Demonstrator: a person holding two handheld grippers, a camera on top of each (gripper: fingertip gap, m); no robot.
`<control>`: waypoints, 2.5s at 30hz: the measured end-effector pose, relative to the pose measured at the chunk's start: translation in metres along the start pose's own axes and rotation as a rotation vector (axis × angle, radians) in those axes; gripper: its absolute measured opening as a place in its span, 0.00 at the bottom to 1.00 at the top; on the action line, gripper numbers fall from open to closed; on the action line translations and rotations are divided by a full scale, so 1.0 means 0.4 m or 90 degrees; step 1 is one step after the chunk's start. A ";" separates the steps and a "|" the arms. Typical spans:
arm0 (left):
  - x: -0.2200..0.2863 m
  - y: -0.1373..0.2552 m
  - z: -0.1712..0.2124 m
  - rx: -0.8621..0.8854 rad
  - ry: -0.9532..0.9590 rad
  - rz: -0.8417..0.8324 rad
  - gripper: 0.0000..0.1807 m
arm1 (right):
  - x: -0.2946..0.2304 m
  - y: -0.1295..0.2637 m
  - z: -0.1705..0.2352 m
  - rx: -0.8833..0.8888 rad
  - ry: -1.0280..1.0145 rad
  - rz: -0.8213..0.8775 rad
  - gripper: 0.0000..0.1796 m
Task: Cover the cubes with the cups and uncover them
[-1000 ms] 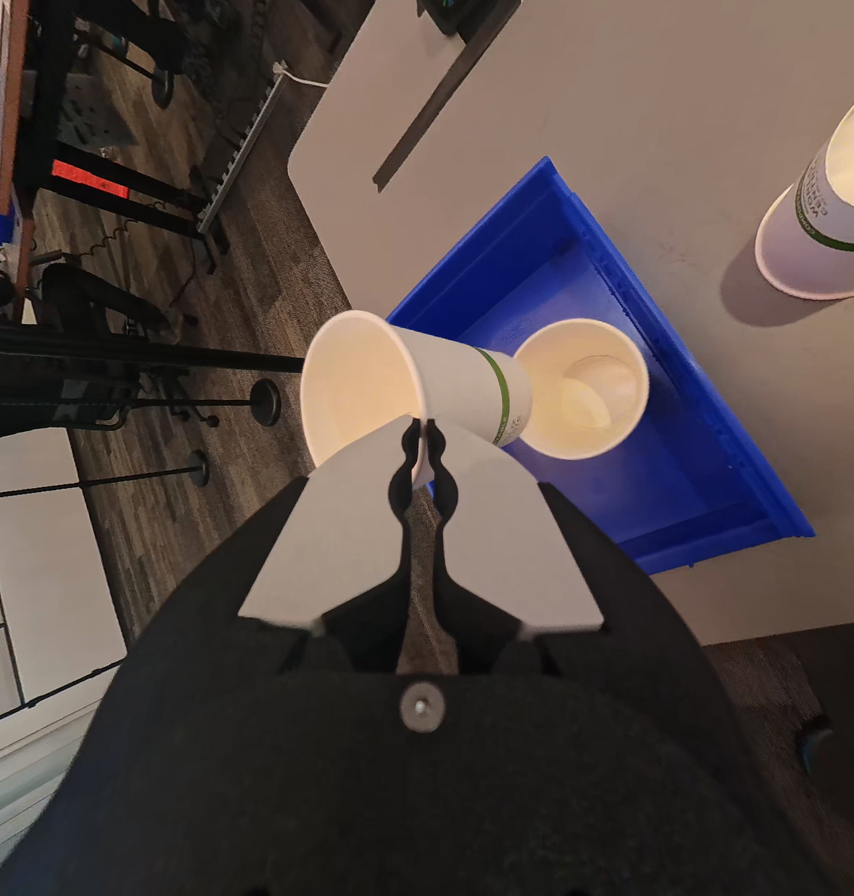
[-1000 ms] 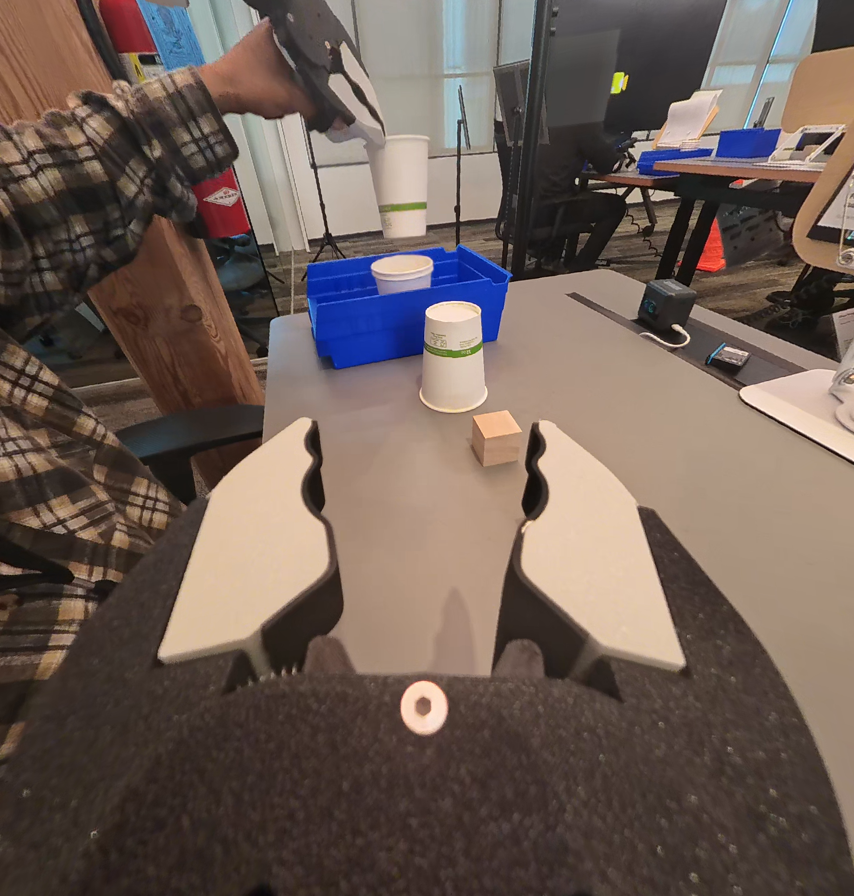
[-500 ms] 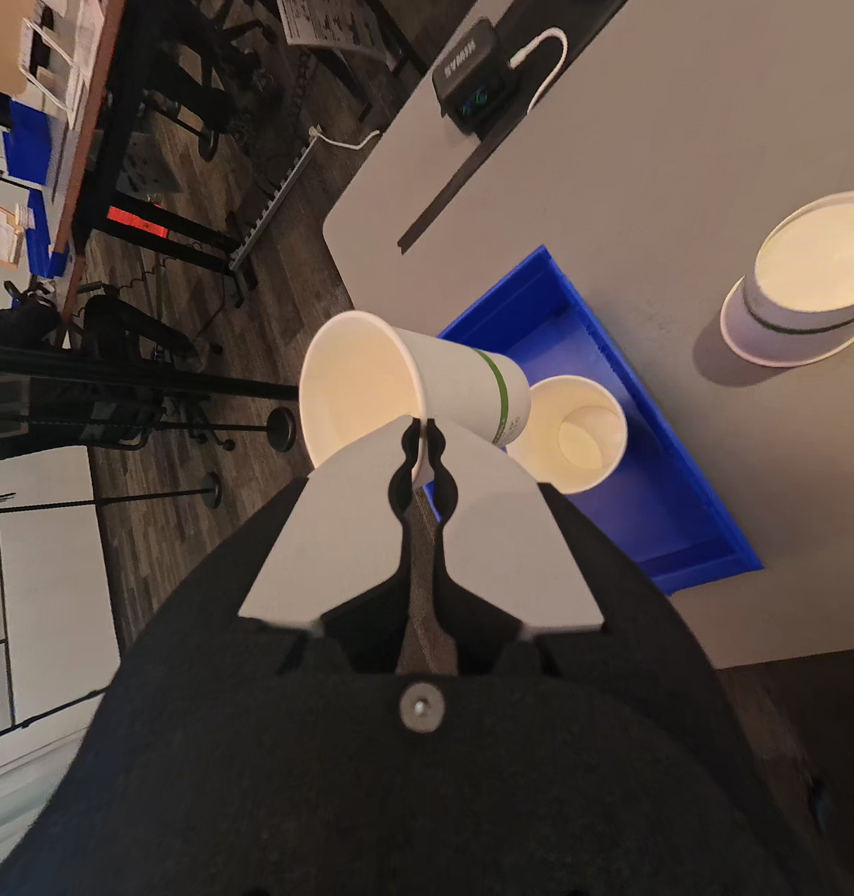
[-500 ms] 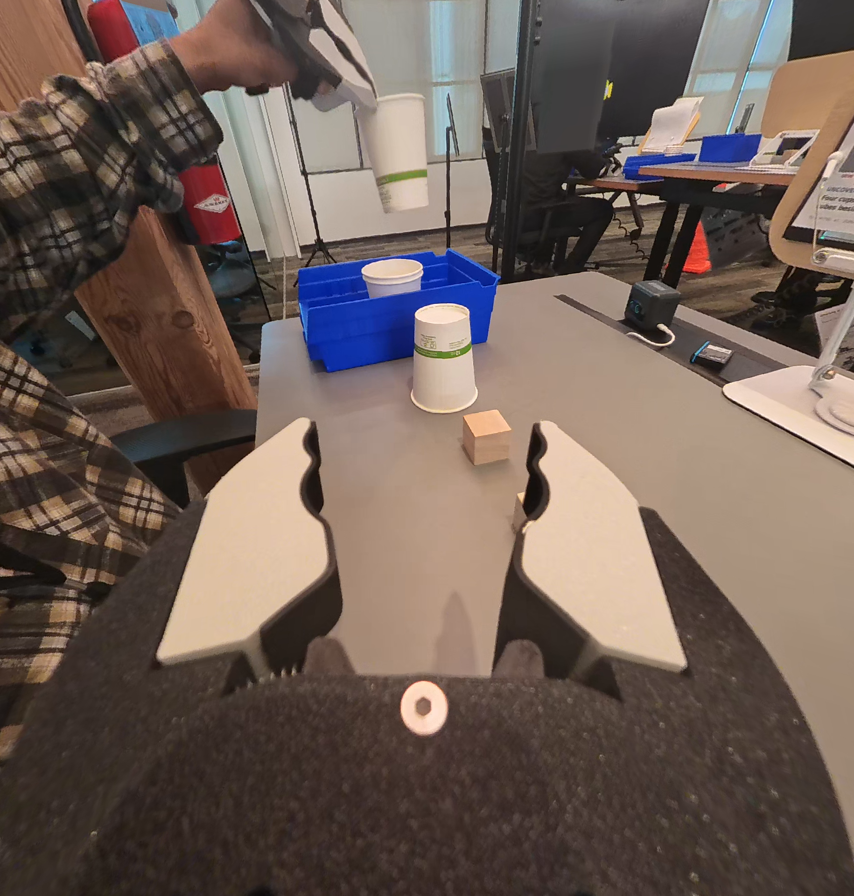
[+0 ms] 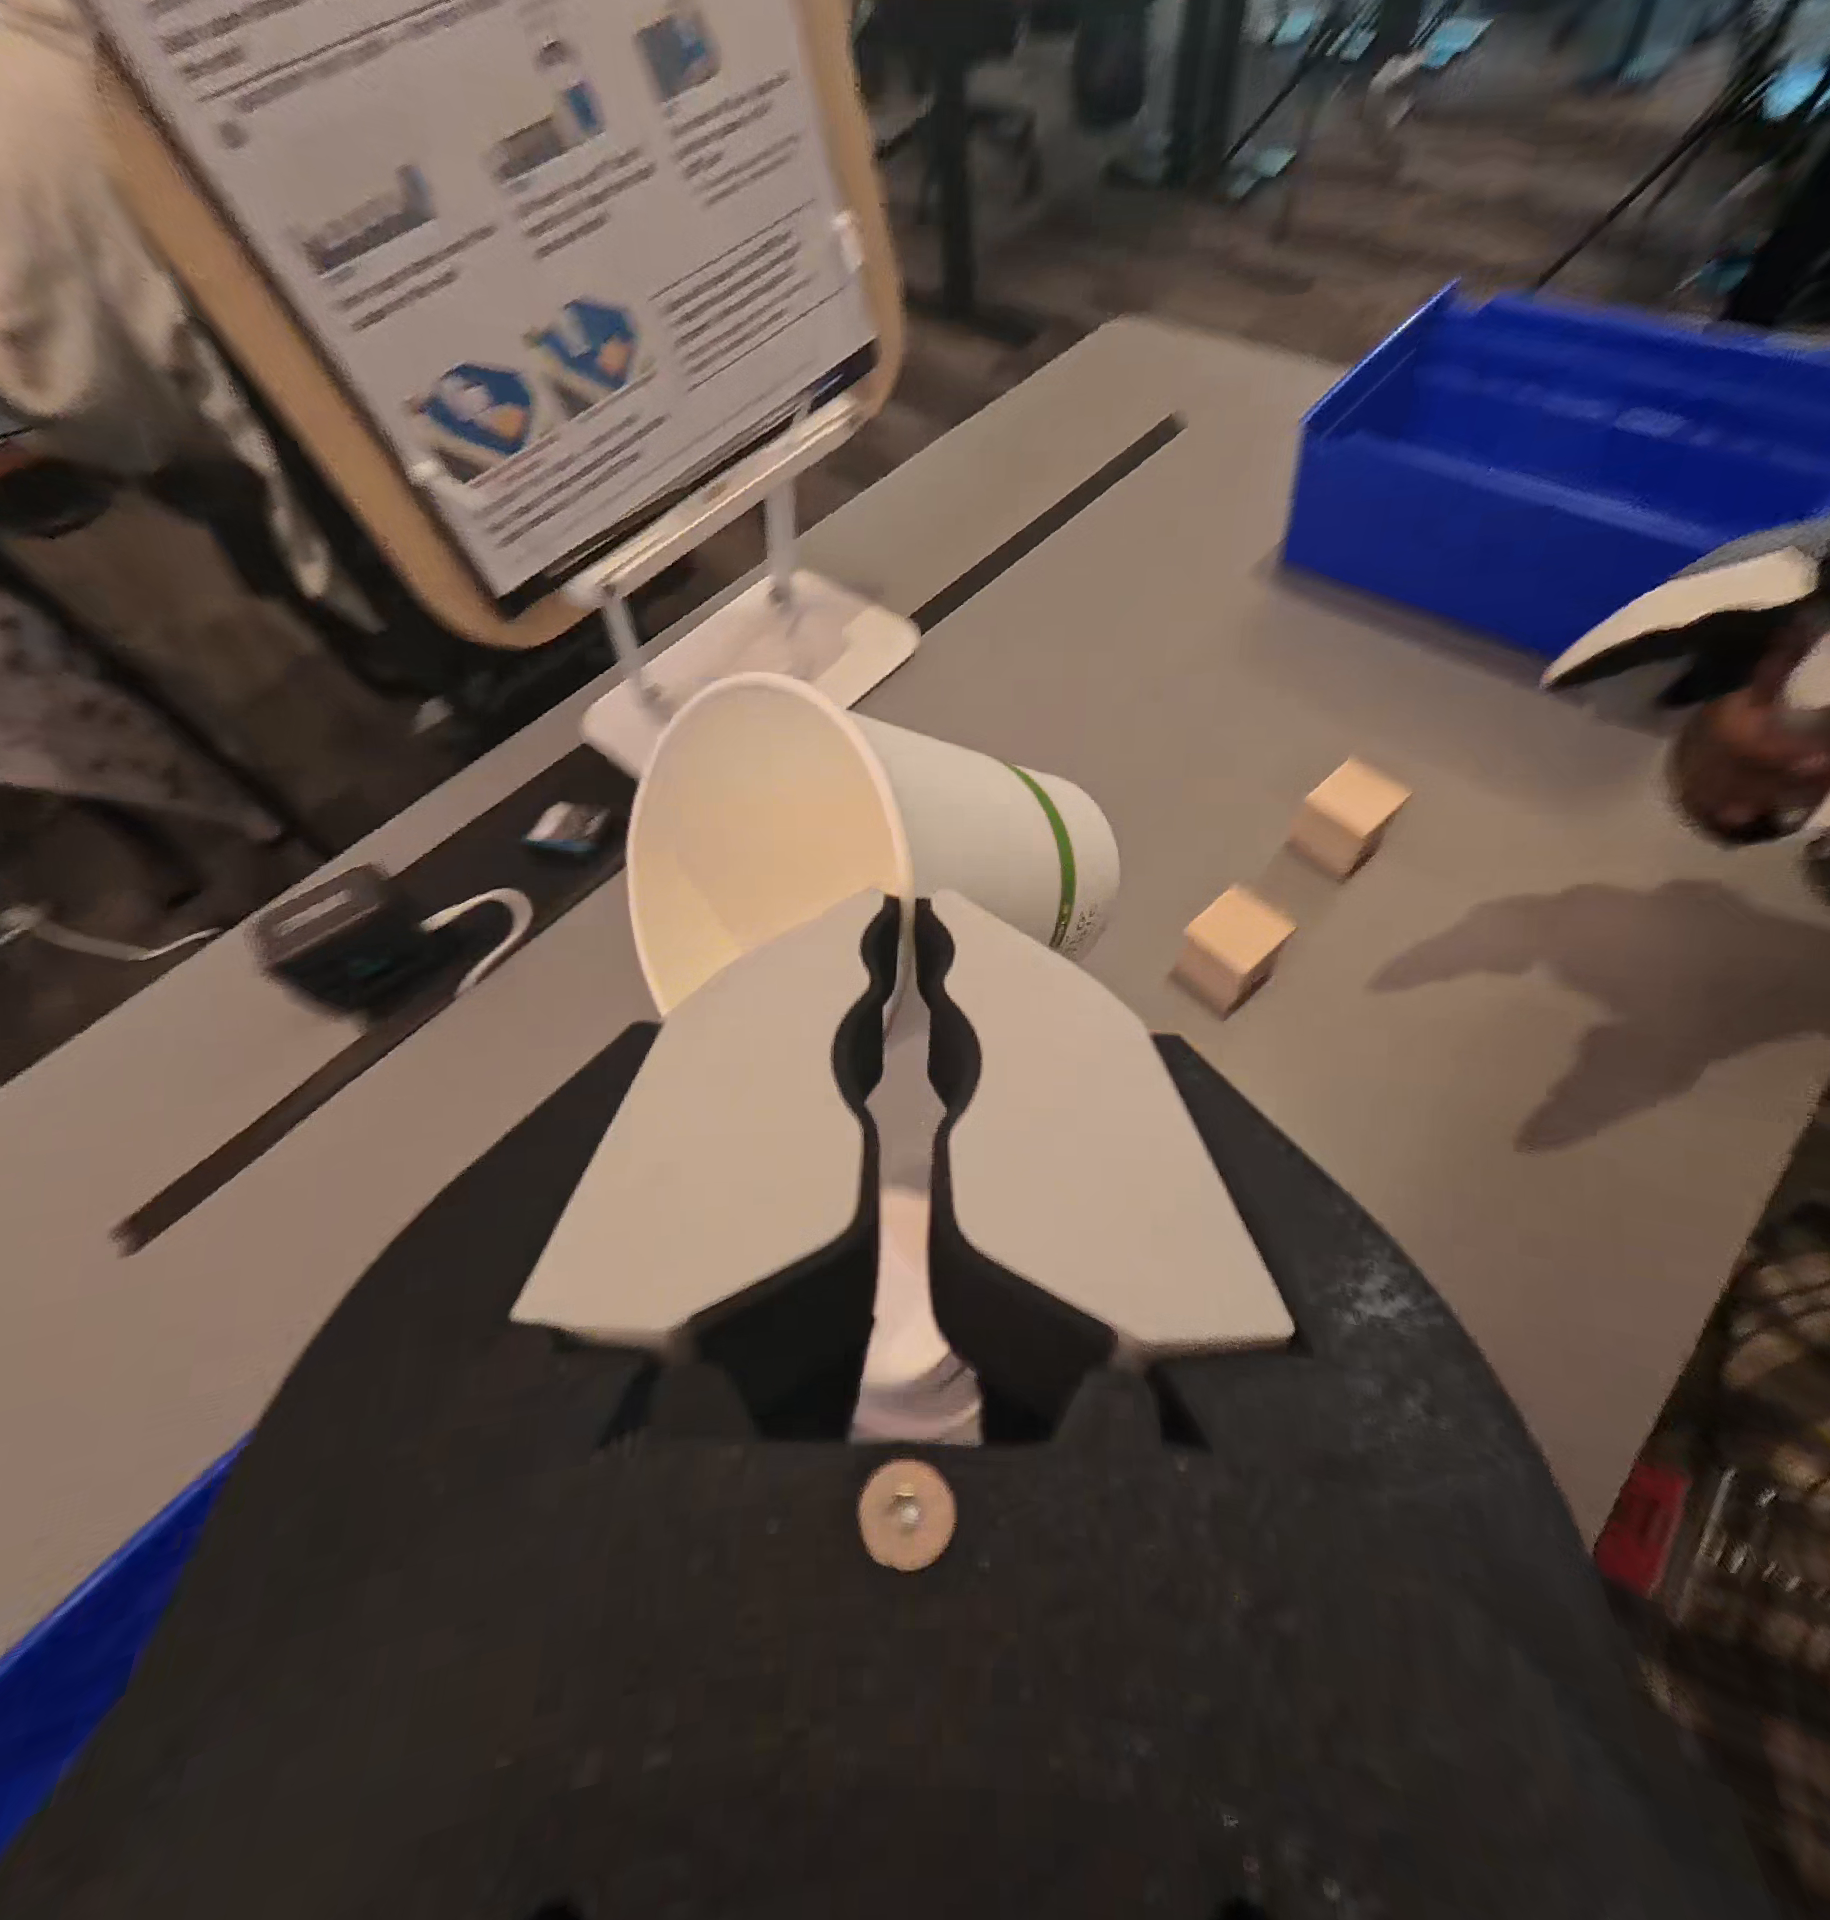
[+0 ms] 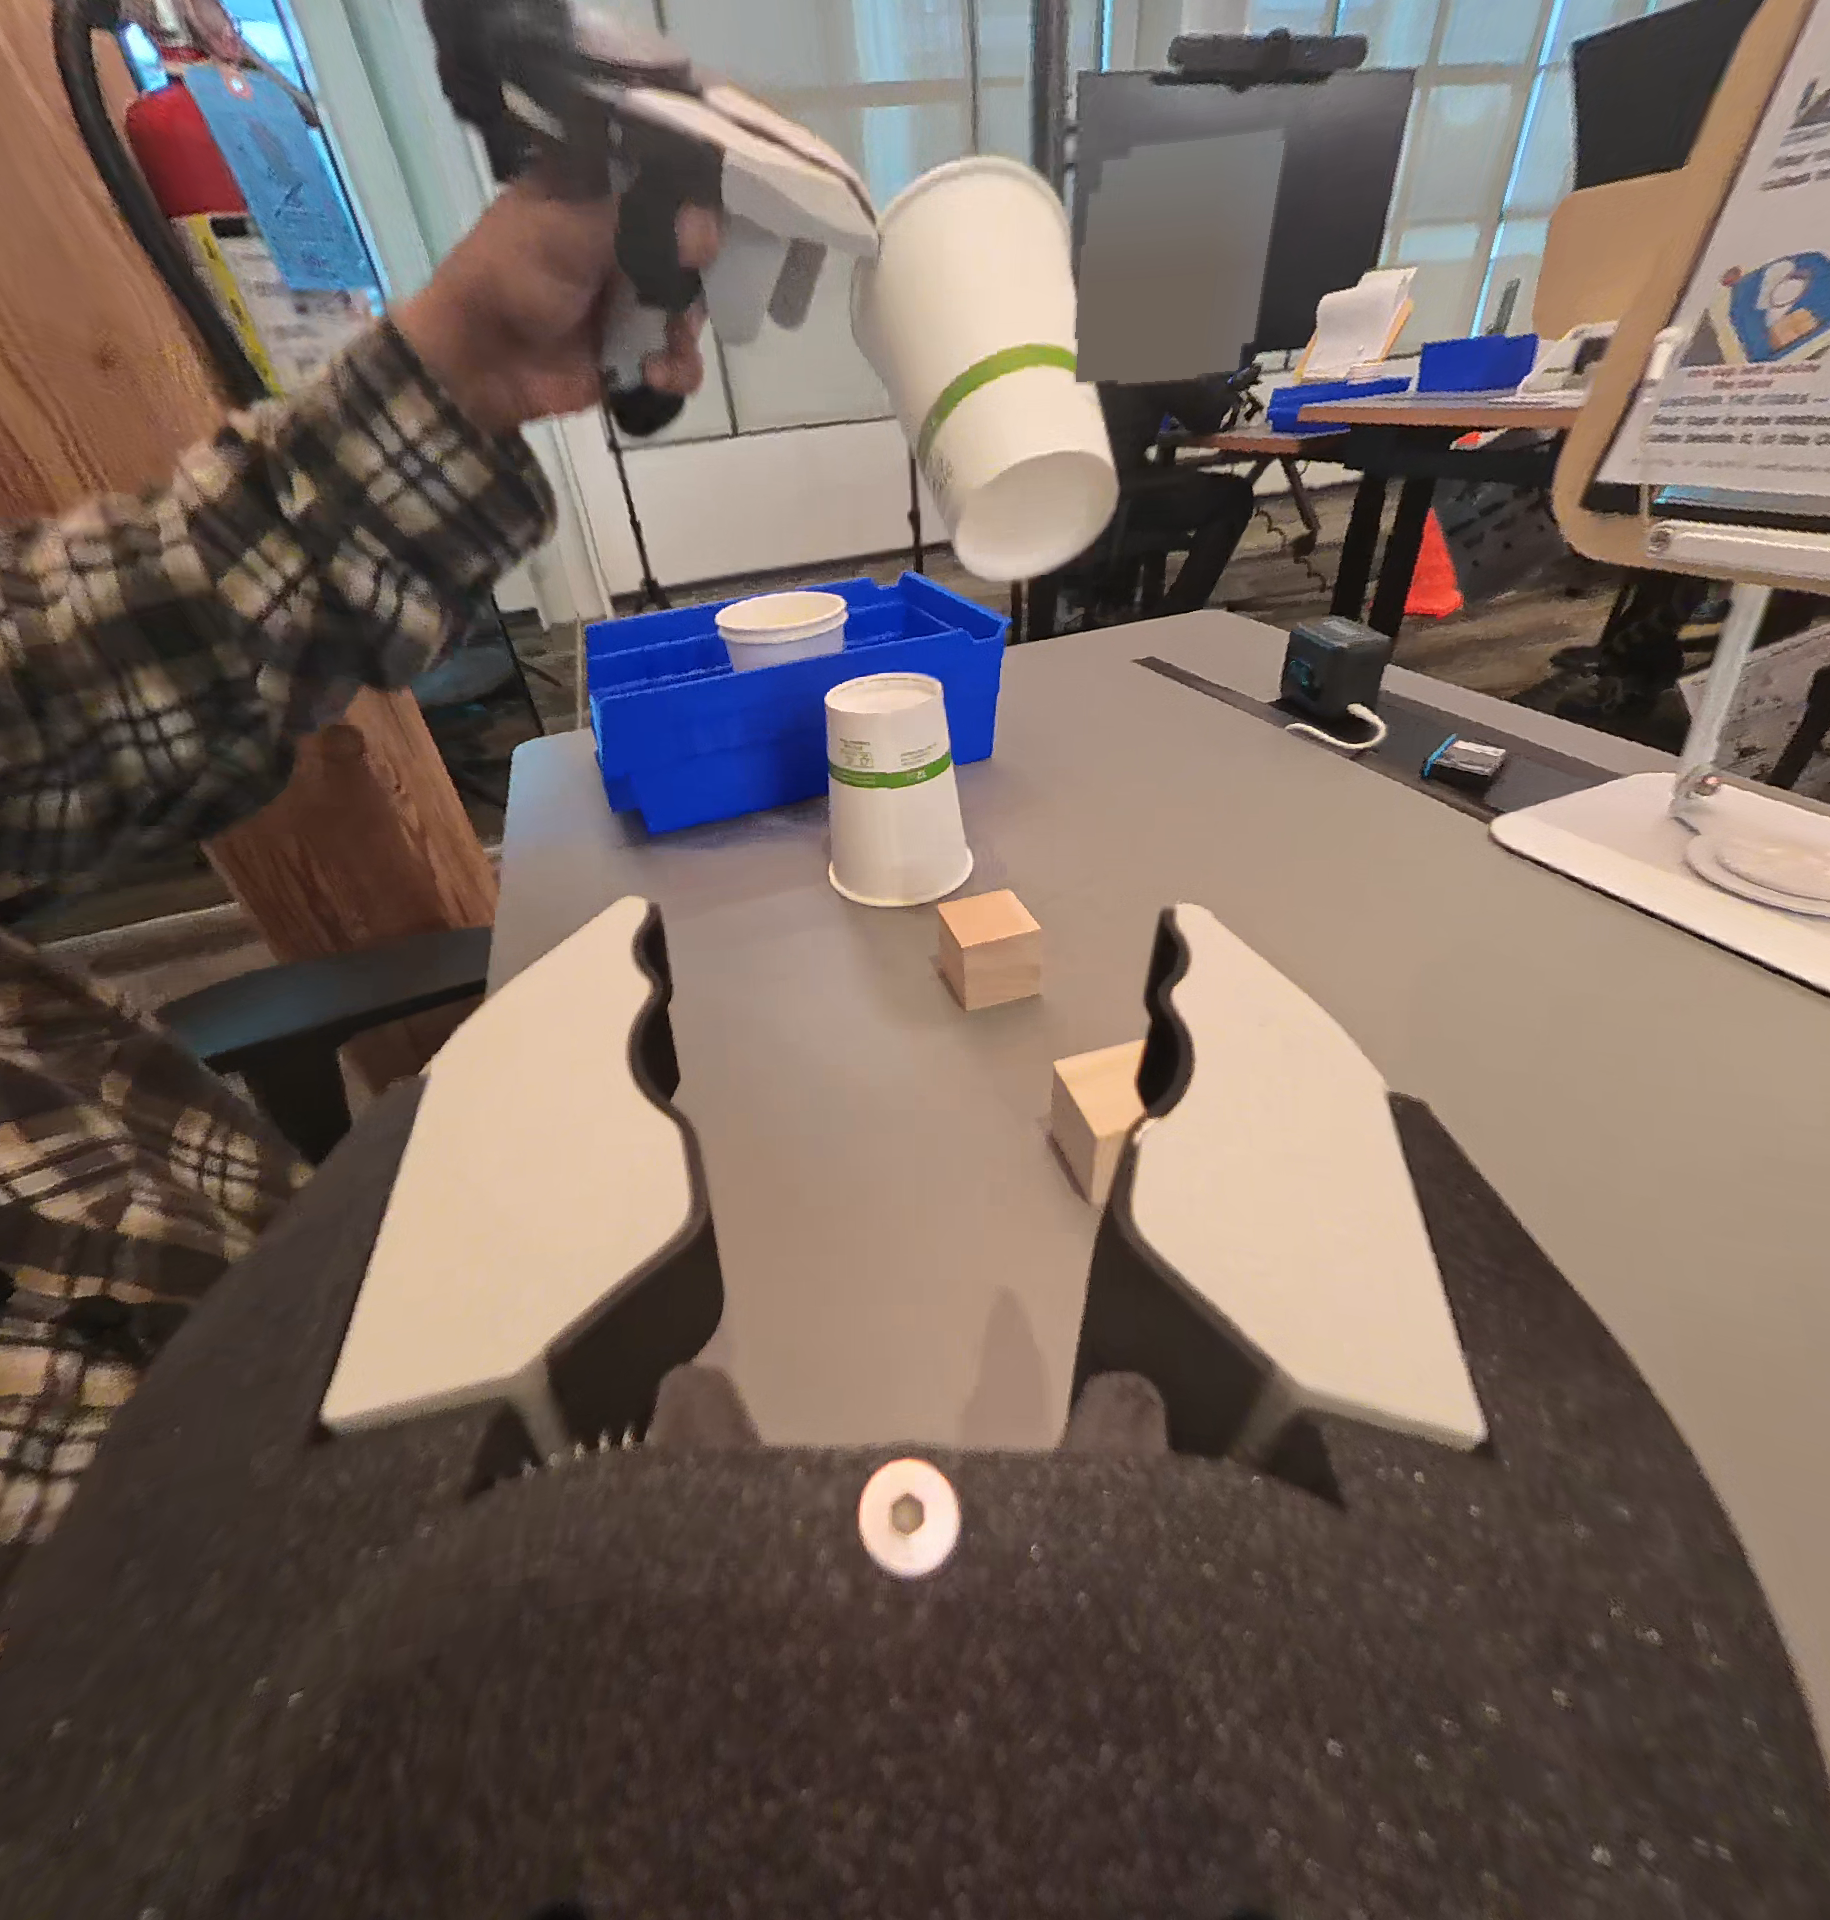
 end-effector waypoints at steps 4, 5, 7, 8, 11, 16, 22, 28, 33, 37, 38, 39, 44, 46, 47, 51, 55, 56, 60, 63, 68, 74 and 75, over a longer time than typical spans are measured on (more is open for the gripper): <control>0.082 -0.128 0.023 0.116 0.104 0.126 0.01 | 0.037 0.011 0.023 0.053 -0.012 0.032 0.51; 0.102 -0.156 0.030 0.143 0.136 0.161 0.01 | 0.044 0.014 0.027 0.072 -0.012 0.041 0.52; 0.142 -0.206 0.047 0.188 0.201 0.232 0.01 | 0.055 0.018 0.033 0.105 -0.011 0.051 0.54; 0.162 -0.229 0.057 0.208 0.231 0.268 0.01 | 0.059 0.019 0.036 0.115 -0.010 0.056 0.56; 0.222 -0.294 0.093 0.241 0.310 0.366 0.01 | 0.069 0.017 0.046 0.128 -0.009 0.067 0.63; 0.310 -0.380 0.151 0.245 0.402 0.475 0.01 | 0.072 0.006 0.058 0.127 -0.022 0.047 0.65; 0.350 -0.426 0.193 0.222 0.447 0.537 0.01 | 0.071 0.017 0.056 0.139 -0.010 0.017 0.51; 0.364 -0.428 0.187 0.177 0.398 0.547 0.01 | 0.060 0.040 0.037 0.140 0.032 0.018 0.48; 0.362 -0.413 0.187 0.164 0.348 0.530 0.09 | 0.046 0.049 0.023 0.108 0.067 0.022 0.48; 0.340 -0.371 0.186 0.120 0.216 0.425 0.24 | 0.043 0.065 0.013 0.042 0.072 -0.003 0.47; 0.334 -0.358 0.178 0.108 0.167 0.396 0.28 | 0.043 0.067 0.006 0.028 0.071 -0.010 0.47; 0.331 -0.346 0.168 0.094 0.120 0.373 0.32 | 0.044 0.065 -0.002 0.012 0.073 -0.018 0.46; 0.384 -0.382 0.133 0.022 -0.028 0.356 0.43 | 0.075 0.016 -0.029 -0.074 0.050 -0.079 0.45; 0.409 -0.425 0.145 -0.004 -0.058 0.344 0.47 | 0.085 -0.007 -0.037 -0.099 0.037 -0.107 0.45; 0.419 -0.443 0.152 -0.010 -0.066 0.343 0.50 | 0.088 -0.017 -0.041 -0.107 0.035 -0.114 0.45; 0.448 -0.484 0.167 0.007 -0.067 0.361 0.55 | 0.089 -0.046 -0.056 -0.127 0.027 -0.148 0.45; 0.465 -0.498 0.164 0.025 -0.062 0.382 0.57 | 0.082 -0.071 -0.063 -0.130 0.025 -0.174 0.45; 0.469 -0.500 0.162 0.031 -0.059 0.389 0.57 | 0.081 -0.075 -0.065 -0.125 0.021 -0.180 0.45; 0.478 -0.507 0.159 0.040 -0.041 0.413 0.56 | 0.075 -0.091 -0.064 -0.111 0.012 -0.196 0.45; 0.482 -0.508 0.163 0.041 -0.039 0.423 0.52 | 0.068 -0.099 -0.061 -0.104 0.005 -0.207 0.45; 0.482 -0.501 0.170 0.042 -0.038 0.414 0.52 | 0.064 -0.108 -0.058 -0.100 0.005 -0.214 0.45; 0.448 -0.459 0.175 0.058 0.010 0.395 0.51 | 0.071 -0.102 -0.077 -0.067 0.008 -0.192 0.51; 0.439 -0.450 0.177 0.062 0.020 0.387 0.51 | 0.072 -0.098 -0.083 -0.056 0.008 -0.185 0.51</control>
Point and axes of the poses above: each gripper's, where its closed fingertips meet, y back along the fingers, z out of its underside, x = y × z across the jaws, the point moved 10 cm from there along y, back along the fingers, and after that the axes turned 1 degree about z, right-handed, at the moved point
